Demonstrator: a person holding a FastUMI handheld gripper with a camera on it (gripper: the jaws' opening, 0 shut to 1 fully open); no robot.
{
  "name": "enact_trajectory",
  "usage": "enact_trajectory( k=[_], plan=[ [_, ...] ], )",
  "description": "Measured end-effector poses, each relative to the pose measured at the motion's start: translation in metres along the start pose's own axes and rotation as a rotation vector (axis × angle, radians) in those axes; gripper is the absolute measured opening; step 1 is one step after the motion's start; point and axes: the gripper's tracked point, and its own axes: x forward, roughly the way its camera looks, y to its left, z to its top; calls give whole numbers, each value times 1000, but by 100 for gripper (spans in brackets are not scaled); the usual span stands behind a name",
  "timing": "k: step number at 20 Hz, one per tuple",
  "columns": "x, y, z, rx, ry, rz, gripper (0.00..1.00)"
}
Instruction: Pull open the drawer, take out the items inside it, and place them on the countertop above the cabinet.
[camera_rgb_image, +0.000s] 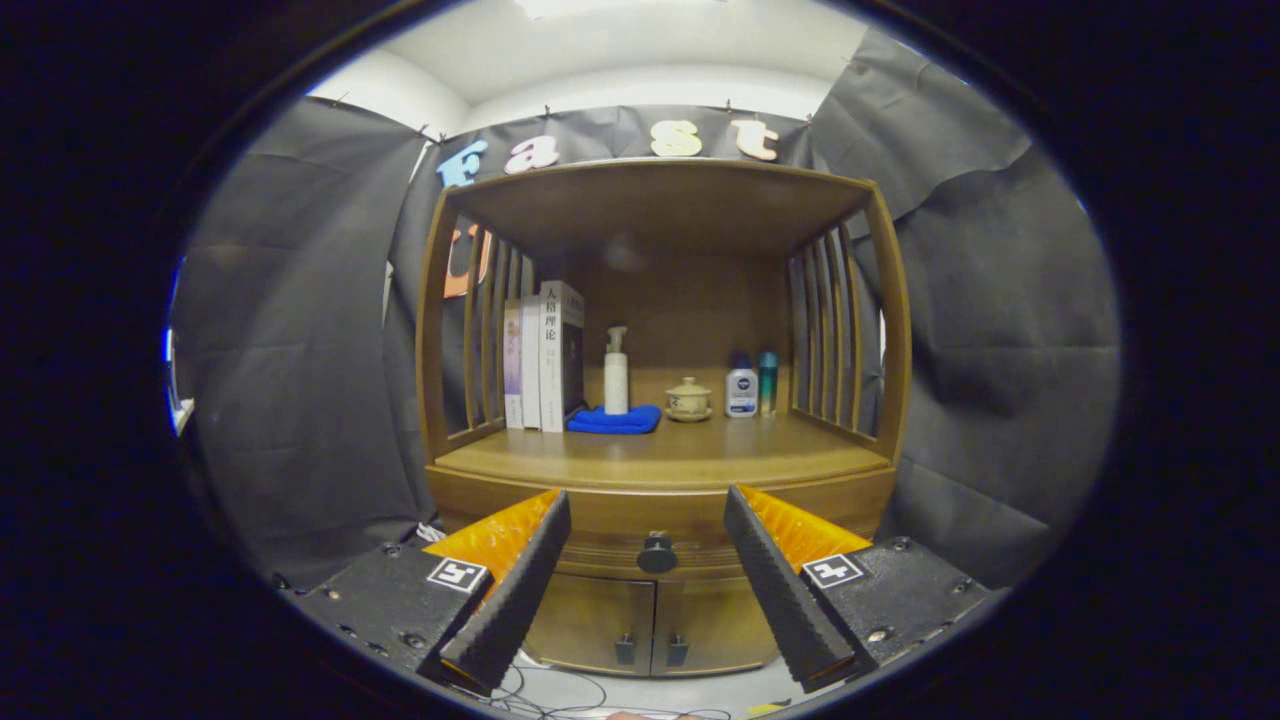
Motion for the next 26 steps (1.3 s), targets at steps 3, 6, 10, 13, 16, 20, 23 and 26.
enact_trajectory(
  k=[3, 6, 10, 13, 16, 20, 23, 26],
  plan=[
    [12, -3, -10, -27, 12, -13, 99],
    [28, -7, -25, -38, 42, -27, 100],
    [48, -7, -46, -49, 92, -22, 100],
    [65, -8, -65, -55, 138, -27, 96],
    [86, -10, -85, -71, 183, -39, 91],
    [113, -18, -111, -65, 245, -59, 75],
    [132, -20, -120, -29, 260, -64, 60],
    [140, -22, -120, -1, 270, -72, 52]
  ],
)
